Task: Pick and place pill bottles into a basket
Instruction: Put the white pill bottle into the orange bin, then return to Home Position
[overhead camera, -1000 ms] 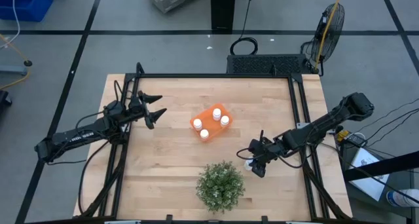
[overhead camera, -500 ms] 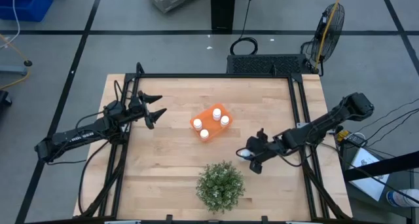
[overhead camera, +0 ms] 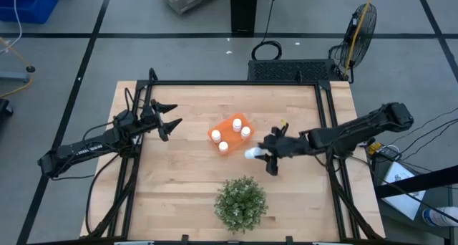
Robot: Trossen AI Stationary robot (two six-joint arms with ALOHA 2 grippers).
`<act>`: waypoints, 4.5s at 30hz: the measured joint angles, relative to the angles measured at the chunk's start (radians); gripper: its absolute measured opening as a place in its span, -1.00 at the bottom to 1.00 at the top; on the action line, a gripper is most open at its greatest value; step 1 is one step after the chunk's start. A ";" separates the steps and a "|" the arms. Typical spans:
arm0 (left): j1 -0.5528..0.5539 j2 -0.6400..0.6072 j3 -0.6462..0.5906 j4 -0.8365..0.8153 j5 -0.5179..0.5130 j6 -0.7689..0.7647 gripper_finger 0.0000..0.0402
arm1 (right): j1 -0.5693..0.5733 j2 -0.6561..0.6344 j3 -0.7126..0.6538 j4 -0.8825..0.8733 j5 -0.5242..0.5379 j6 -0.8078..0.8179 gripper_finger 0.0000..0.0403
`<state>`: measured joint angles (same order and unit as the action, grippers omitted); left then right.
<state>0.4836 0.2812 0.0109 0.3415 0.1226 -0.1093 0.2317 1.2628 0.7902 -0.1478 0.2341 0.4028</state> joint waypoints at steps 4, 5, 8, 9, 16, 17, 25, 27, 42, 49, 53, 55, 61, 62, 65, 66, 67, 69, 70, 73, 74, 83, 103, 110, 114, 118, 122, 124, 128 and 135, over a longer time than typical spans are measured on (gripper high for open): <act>0.000 0.000 0.000 -0.001 0.000 0.000 0.74 | -0.067 -0.005 0.074 0.001 -0.011 -0.114 -0.28; 0.000 0.000 0.000 0.001 0.000 0.000 0.74 | -0.086 0.001 0.095 0.005 -0.032 -0.143 -0.28; 0.000 0.000 0.000 0.000 0.000 0.000 0.74 | -0.141 0.036 0.164 0.002 -0.088 -0.205 -0.28; 0.000 0.000 0.000 0.001 0.000 0.000 0.74 | -0.158 0.053 0.185 0.002 -0.108 -0.224 -0.28; 0.000 0.000 0.000 0.000 0.000 0.000 0.74 | -0.269 0.219 0.324 -0.089 -0.211 -0.306 -0.28; 0.000 0.000 0.000 0.002 0.000 0.000 0.74 | -0.285 0.248 0.342 -0.096 -0.229 -0.316 -0.28; 0.000 0.000 0.000 0.000 0.000 0.000 0.74 | -0.372 0.400 0.460 -0.098 -0.307 -0.389 -0.28; 0.000 0.000 0.000 0.001 0.000 0.000 0.74 | -0.388 0.427 0.472 -0.096 -0.352 -0.389 -0.28; 0.000 0.000 0.000 0.000 -0.001 0.000 0.74 | -0.424 0.488 0.473 -0.195 -0.395 -0.381 -0.28; 0.000 0.000 0.000 0.000 -0.001 0.000 0.74 | -0.424 0.488 0.473 -0.277 -0.397 -0.371 -0.28; 0.000 0.000 0.000 0.000 -0.001 0.000 0.74 | -0.420 0.488 0.473 -0.284 -0.438 -0.361 -0.28; 0.000 0.000 0.000 0.000 -0.001 0.000 0.74 | -0.419 0.493 0.473 -0.295 -0.448 -0.358 -0.28; 0.000 0.000 0.000 0.000 -0.001 0.000 0.74 | -0.414 0.515 0.474 -0.286 -0.451 -0.358 -0.28; 0.000 0.000 0.000 0.000 -0.001 0.000 0.74 | -0.414 0.518 0.474 -0.289 -0.452 -0.358 -0.28; 0.000 0.000 0.000 0.000 -0.001 0.000 0.74 | -0.413 0.534 0.472 -0.308 -0.455 -0.360 -0.28; 0.000 0.000 0.000 0.000 -0.001 0.000 0.74 | -0.414 0.539 0.473 -0.302 -0.459 -0.360 -0.28; 0.000 0.000 0.000 0.000 -0.001 0.000 0.74 | -0.414 0.546 0.473 -0.304 -0.470 -0.363 -0.28; 0.000 0.000 0.000 -0.003 -0.002 0.000 0.74 | -0.413 0.559 0.473 -0.296 -0.483 -0.363 -0.28; 0.000 0.000 0.000 -0.002 -0.001 0.000 0.74 | -0.413 0.565 0.474 -0.291 -0.494 -0.364 -0.28; 0.000 0.000 0.000 0.001 0.002 0.000 0.74 | -0.413 0.568 0.474 -0.283 -0.504 -0.363 -0.28; 0.000 0.000 0.000 0.001 0.005 0.000 0.74 | -0.413 0.567 0.474 -0.281 -0.501 -0.363 -0.28; 0.000 0.000 0.000 0.000 0.006 0.000 0.74 | -0.411 0.564 0.471 -0.251 -0.499 -0.320 -0.10; 0.000 0.000 0.000 0.000 0.006 0.000 0.74 | -0.341 0.404 0.471 -0.157 -0.433 -0.263 0.42; 0.000 0.000 0.000 0.001 0.007 0.000 0.74 | -0.280 0.159 0.383 -0.167 -0.280 -0.241 0.42; 0.000 0.000 0.000 0.000 0.007 0.000 0.74 | -0.229 -0.038 0.195 -0.029 -0.133 -0.217 0.42; 0.000 0.000 0.000 0.000 0.007 0.000 0.74 | -0.190 -0.251 -0.040 0.185 -0.049 -0.177 0.43; 0.000 0.000 0.000 0.000 0.007 0.000 0.74 | -0.164 -0.455 -0.256 0.373 -0.046 -0.175 0.42; 0.000 0.000 0.000 0.000 0.007 0.000 0.74 | -0.153 -0.547 -0.340 0.432 -0.027 -0.179 0.41; 0.000 0.000 0.000 0.000 0.007 0.000 0.74 | -0.143 -0.714 -0.453 0.442 0.003 -0.183 0.40; 0.000 0.000 0.000 0.000 0.007 0.000 0.74 | -0.143 -0.926 -0.574 0.443 0.002 -0.234 0.40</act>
<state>0.4835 0.2813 0.0105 0.3416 0.1295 -0.1093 0.0883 0.3373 0.2166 0.2949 0.2358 0.1684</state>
